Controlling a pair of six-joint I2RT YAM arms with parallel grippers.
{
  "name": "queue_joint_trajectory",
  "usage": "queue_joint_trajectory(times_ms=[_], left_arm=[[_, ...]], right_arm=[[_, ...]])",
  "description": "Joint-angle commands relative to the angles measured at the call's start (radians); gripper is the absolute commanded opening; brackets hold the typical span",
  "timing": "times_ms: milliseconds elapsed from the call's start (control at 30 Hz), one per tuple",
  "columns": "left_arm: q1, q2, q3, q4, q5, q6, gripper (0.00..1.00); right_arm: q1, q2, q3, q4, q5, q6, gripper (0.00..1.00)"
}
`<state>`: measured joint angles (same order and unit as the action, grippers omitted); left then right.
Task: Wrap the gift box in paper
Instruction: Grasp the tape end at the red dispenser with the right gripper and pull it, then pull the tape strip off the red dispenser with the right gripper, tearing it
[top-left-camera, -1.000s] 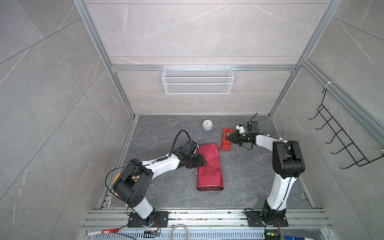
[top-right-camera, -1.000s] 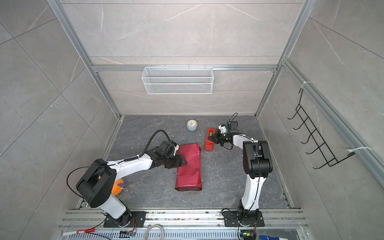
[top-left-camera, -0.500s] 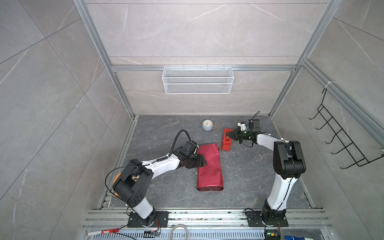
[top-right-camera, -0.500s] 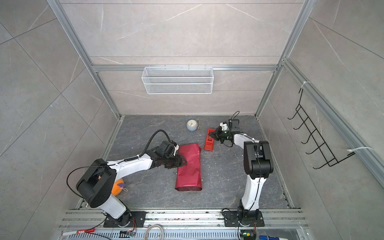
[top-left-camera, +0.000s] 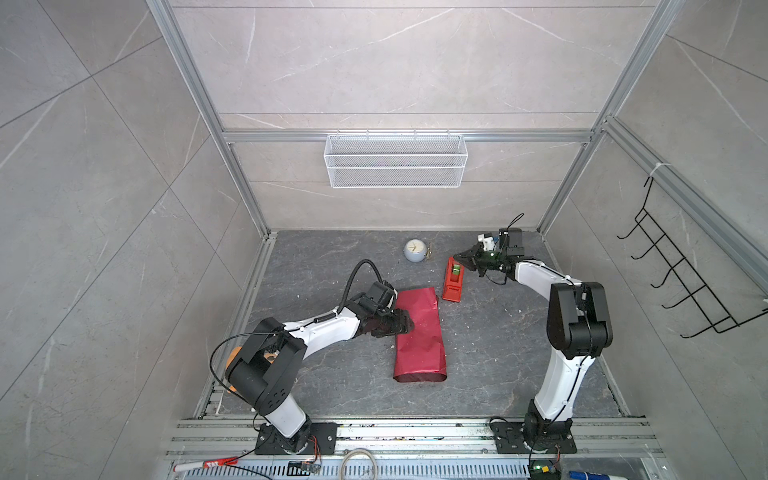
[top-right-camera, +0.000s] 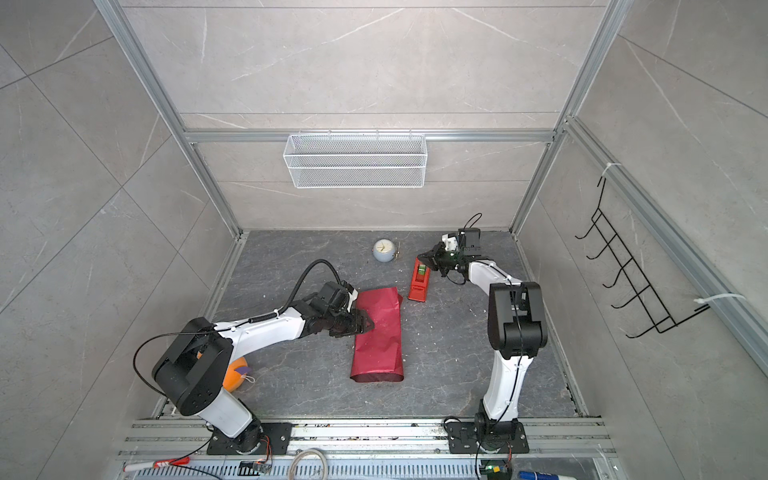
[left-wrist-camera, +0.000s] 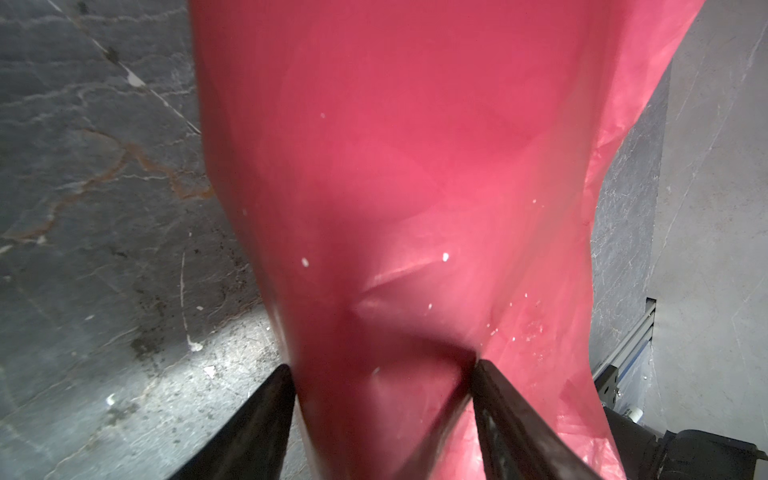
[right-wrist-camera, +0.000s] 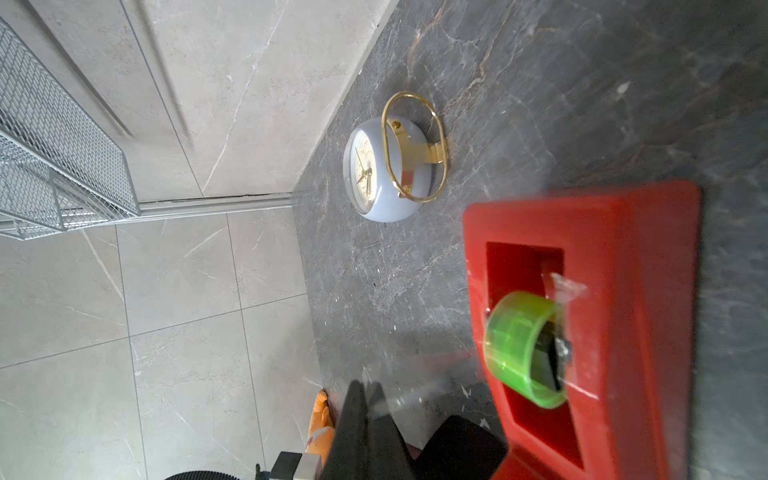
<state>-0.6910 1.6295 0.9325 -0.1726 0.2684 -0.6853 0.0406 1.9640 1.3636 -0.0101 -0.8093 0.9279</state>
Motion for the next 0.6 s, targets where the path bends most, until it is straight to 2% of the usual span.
queue_joint_trajectory(times_ms=[0, 233, 567], left_arm=[[0.004, 0.028, -0.037, -0.113, -0.062, 0.017, 0.68], [0.004, 0.032, -0.038, -0.105, -0.063, 0.016, 0.68], [0.003, 0.039, -0.037, -0.105, -0.062, 0.018, 0.68]], right_arm=[[-0.002, -0.100, 0.000, 0.046, -0.009, 0.028, 0.00], [0.005, -0.152, -0.033, 0.038, 0.003, 0.026, 0.00], [0.047, -0.227, -0.234, 0.114, 0.018, 0.035, 0.00]])
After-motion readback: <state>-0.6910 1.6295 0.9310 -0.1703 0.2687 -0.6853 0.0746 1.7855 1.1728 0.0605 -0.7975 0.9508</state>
